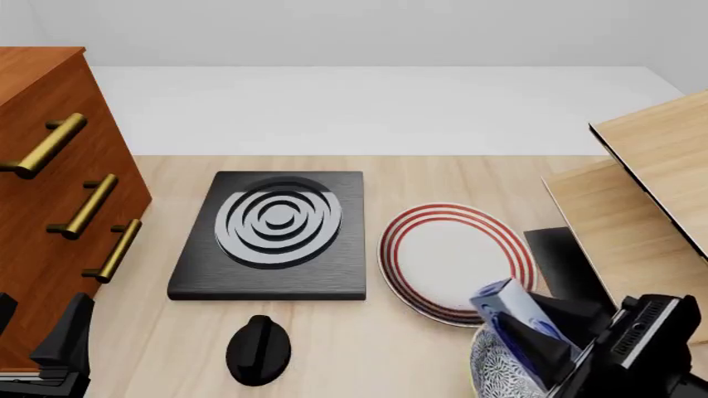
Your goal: Pick up the cream cheese and put it in the bowl.
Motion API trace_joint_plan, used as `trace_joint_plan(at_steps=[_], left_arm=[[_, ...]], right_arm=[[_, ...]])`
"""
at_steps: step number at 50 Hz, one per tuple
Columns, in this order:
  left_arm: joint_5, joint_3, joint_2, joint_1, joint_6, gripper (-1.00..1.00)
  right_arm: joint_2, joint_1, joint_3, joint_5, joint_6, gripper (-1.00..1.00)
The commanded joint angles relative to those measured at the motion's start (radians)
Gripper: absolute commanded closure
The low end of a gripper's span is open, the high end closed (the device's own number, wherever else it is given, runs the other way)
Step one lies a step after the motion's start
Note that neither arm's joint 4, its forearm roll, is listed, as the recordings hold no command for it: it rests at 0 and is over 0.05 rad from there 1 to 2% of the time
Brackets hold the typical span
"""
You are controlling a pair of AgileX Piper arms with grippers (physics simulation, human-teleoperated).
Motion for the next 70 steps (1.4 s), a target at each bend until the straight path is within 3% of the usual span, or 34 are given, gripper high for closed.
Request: trace_joint_plan(at_steps=[1,24,48,70], left_arm=[[0.000,0.000,0.000,0.000,0.000,-1.00],[0.000,0.000,0.000,0.000,0.000,-1.00],[0.000,0.000,0.000,0.000,0.000,-1.00],[0.000,0.000,0.000,0.000,0.000,-1.00]], right_arm=[[-0.038,-0.048,0.034,-0.007,0.028,1.00],[-0.040,-0.114,0.112,-0.039,0.045,1.00],[0.020,-0.166,0.201,-0.150,0.067,1.00],[0.050,-0.164,0.221,-0.186,0.088,1.00]])
